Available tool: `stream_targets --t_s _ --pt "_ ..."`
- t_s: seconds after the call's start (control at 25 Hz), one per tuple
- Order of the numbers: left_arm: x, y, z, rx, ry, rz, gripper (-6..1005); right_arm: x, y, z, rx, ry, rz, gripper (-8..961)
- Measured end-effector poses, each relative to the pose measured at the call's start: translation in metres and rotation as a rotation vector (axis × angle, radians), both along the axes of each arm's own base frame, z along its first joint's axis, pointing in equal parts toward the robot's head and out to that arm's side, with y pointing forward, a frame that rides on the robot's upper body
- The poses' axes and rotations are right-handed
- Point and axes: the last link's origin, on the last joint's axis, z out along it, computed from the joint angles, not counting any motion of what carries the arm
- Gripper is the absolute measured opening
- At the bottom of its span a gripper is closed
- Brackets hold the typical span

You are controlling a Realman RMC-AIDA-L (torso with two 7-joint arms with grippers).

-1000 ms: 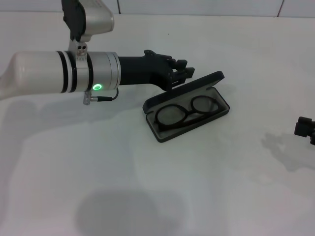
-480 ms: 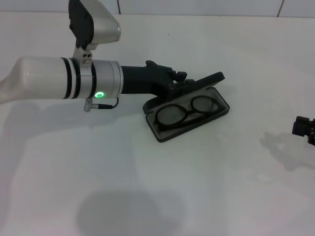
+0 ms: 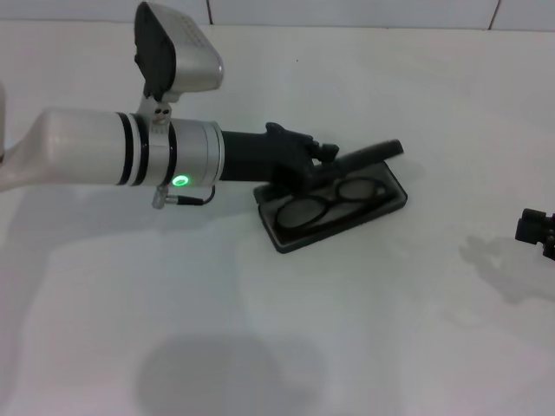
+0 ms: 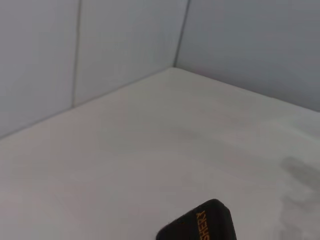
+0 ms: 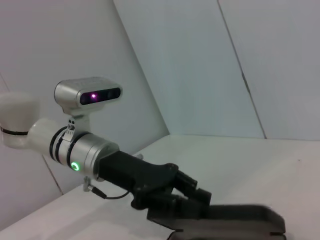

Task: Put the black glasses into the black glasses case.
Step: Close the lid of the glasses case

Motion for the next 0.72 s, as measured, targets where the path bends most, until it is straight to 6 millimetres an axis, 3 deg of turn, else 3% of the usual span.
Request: stream_targets --t_s 0.52,0.72 --pt "-0.003 -0.024 -0.017 -0.118 0.064 -0.082 290 0.0 -0.002 -0.002 -0.008 0.01 -0.004 290" --pt "0.016 -0.038 0.001 -0.138 -0.101 -0.164 292 -0.001 -0.003 -0.002 -0.02 0.012 0.015 293"
